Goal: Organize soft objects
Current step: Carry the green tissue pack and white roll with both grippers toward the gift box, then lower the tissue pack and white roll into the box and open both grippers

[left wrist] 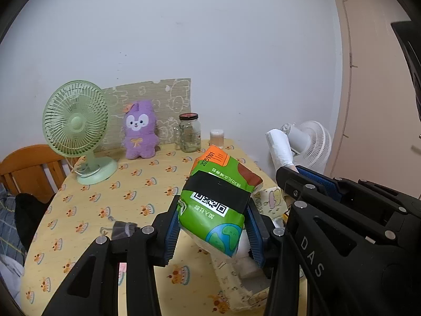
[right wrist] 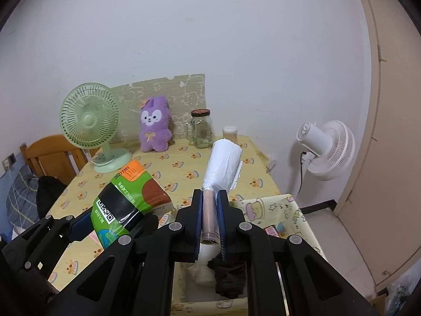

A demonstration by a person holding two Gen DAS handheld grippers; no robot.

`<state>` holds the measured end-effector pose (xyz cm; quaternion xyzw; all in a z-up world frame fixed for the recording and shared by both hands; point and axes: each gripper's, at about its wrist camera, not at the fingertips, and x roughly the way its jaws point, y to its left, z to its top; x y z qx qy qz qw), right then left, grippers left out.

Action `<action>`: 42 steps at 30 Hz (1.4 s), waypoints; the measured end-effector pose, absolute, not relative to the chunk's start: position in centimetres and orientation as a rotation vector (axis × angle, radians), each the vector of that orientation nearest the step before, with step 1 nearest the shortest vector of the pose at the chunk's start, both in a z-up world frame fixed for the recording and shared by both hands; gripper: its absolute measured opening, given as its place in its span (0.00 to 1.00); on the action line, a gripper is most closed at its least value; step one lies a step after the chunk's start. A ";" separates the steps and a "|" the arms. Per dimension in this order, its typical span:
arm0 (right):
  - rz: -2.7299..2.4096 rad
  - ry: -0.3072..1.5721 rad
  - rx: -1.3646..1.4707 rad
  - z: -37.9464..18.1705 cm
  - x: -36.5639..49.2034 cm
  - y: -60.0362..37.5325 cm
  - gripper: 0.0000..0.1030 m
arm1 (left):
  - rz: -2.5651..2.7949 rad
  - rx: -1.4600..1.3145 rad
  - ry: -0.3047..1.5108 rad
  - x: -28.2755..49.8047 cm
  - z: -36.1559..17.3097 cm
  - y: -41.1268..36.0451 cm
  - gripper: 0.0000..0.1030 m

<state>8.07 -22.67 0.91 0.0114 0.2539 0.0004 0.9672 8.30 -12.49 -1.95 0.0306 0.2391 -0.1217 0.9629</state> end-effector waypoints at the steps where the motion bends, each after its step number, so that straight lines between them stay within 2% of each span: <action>1: -0.004 0.514 0.025 0.8 8.1 -22.9 0.13 | -0.251 0.064 0.486 8.4 -2.0 -12.8 0.45; 27: -0.121 0.601 0.082 -2.9 10.1 -29.0 0.13 | -0.352 0.127 0.585 11.4 -5.5 -18.9 0.47; 28: -0.124 0.606 0.083 -3.1 10.2 -29.2 0.13 | -0.353 0.130 0.591 11.5 -5.6 -19.0 0.49; 29: -0.125 0.612 0.083 -3.3 10.3 -29.3 0.13 | -0.361 0.136 0.603 11.6 -5.8 -19.2 0.55; 36: -0.095 0.651 0.115 -4.6 11.1 -29.8 0.14 | -0.367 0.160 0.639 11.9 -6.5 -19.5 0.65; 39: -0.086 0.654 0.128 -4.9 11.0 -29.8 0.15 | -0.362 0.167 0.642 11.8 -6.7 -19.4 0.73; 40: -0.084 0.655 0.131 -5.0 11.0 -29.8 0.19 | -0.362 0.166 0.643 11.8 -6.7 -19.4 0.74; 42: -0.085 0.658 0.128 -5.1 11.0 -29.7 0.41 | -0.350 0.170 0.650 11.8 -6.9 -19.3 0.75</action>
